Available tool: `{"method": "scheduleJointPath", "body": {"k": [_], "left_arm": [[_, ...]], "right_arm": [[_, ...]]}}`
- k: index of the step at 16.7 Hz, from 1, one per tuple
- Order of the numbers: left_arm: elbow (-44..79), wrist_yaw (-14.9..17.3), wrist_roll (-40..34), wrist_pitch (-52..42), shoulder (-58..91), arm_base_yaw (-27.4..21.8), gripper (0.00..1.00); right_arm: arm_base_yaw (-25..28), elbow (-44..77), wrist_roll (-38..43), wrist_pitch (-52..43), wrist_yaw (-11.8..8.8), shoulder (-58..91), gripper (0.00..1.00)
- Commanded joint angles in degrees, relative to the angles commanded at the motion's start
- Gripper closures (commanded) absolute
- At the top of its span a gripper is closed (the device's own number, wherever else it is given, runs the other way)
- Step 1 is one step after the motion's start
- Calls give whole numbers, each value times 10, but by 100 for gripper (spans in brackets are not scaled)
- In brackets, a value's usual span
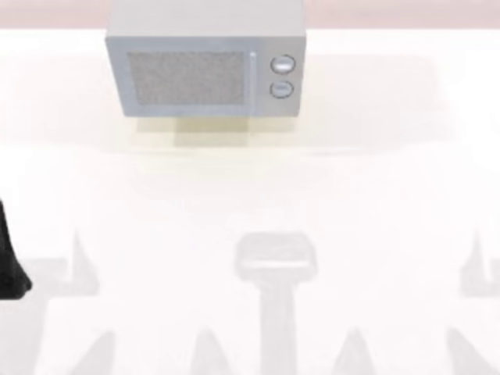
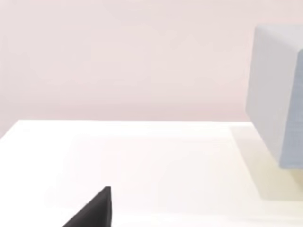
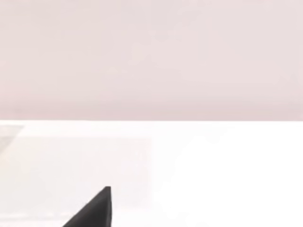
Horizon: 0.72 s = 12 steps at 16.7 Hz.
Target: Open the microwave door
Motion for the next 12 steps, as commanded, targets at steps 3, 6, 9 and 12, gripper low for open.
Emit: {"method": "scheduleJointPath", "body": {"k": [3,6,9,12], "left_arm": [[6,-1,-2,-4,6,-2,0],[59,-9,-17,-37,58,-20,0],[165,-24,-45,-100,159,-51,0],[319,-45,-84,-182,300,-94,0]], "right_arm": [[0,0,0,0,0,0,0],[0,0,0,0,0,0,0],[0,0,0,0,0,0,0],[0,0,0,0,0,0,0]]}}
